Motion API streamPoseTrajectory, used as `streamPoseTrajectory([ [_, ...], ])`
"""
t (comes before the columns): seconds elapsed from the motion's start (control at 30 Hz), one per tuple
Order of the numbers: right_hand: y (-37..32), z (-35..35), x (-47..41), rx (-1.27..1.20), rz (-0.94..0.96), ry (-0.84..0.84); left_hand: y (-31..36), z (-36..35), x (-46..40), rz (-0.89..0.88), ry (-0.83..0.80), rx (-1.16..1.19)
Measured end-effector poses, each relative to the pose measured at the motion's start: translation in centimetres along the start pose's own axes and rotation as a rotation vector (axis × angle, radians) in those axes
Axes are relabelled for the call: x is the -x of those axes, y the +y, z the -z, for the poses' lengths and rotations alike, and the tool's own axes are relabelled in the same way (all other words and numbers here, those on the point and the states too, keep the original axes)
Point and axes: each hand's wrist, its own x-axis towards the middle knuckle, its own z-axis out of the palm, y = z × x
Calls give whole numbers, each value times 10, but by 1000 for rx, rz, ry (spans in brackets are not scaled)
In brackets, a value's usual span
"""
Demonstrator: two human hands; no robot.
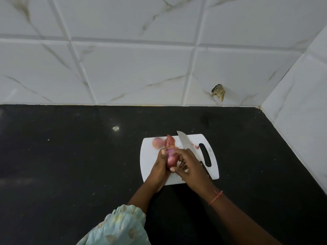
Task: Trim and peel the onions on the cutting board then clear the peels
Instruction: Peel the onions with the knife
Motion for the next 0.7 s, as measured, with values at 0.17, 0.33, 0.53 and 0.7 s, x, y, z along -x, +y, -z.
streamPoseTrajectory([
  [0.17,2,-4,1,39,6,42,-2,0,-3,29,33,30],
  [0.33,6,-7,1,-1,4,89,0,-2,-2,46,25,120],
  [0.53,0,1,-4,-24,18,104,-2,-2,-3,25,26,116],
  [0.7,0,2,-8,24,29,135,-5,-1,-5,-8,32,74],
])
